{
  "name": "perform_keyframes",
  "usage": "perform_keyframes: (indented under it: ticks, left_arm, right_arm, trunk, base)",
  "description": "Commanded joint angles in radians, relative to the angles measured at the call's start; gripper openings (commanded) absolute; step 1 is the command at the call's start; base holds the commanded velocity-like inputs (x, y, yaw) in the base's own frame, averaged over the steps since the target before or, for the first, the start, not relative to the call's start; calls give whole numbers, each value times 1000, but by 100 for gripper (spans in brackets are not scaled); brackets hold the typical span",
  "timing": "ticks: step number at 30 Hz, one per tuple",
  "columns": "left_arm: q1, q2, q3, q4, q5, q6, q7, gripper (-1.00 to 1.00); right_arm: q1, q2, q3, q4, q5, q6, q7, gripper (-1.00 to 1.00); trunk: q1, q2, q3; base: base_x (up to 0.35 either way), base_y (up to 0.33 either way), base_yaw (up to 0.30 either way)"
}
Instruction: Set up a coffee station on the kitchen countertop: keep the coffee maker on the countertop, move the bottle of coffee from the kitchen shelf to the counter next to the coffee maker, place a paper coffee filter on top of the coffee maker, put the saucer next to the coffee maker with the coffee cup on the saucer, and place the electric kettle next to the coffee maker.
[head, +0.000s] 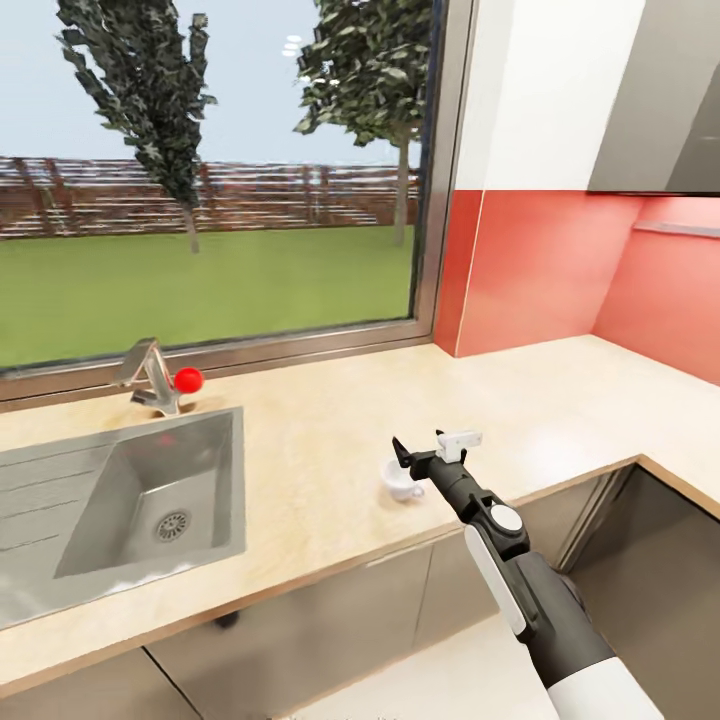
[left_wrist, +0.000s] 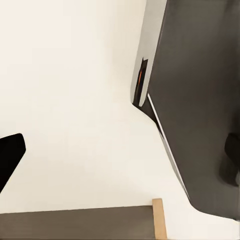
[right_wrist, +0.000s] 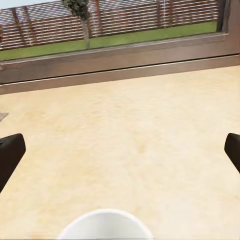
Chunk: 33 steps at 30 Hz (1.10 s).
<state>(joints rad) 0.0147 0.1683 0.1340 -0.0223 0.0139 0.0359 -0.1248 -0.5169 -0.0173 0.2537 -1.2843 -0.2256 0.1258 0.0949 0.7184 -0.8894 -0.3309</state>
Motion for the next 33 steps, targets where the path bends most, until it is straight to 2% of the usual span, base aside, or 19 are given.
perform_keyframes:
  ticks: [1,16,22,33]
  left_arm:
    - [1,0,6,-2,1,4,-4,100]
    - [1,1,3,0,0,5,-6,100]
    - [2,-1,3,1,0,5,-6,100]
    - [1,-1,4,1,0,5,-6,100]
  right_arm:
    - [0,0,1,-1,-9,5,1,100]
    - [0,0,1,-1,-9,5,1,100]
    - [0,0,1,-1,-9,5,1,100]
    - [0,-1,1,-1,-8,6,2,100]
  trunk:
    - [0,-1,-1]
    - [0,-1,-1]
    - [0,-1,-1]
    - [0,-1,-1]
  base:
    - [-102,-288,278]
    - [-14,-45,278]
    - [156,-106,277]
    - [164,-201,43]
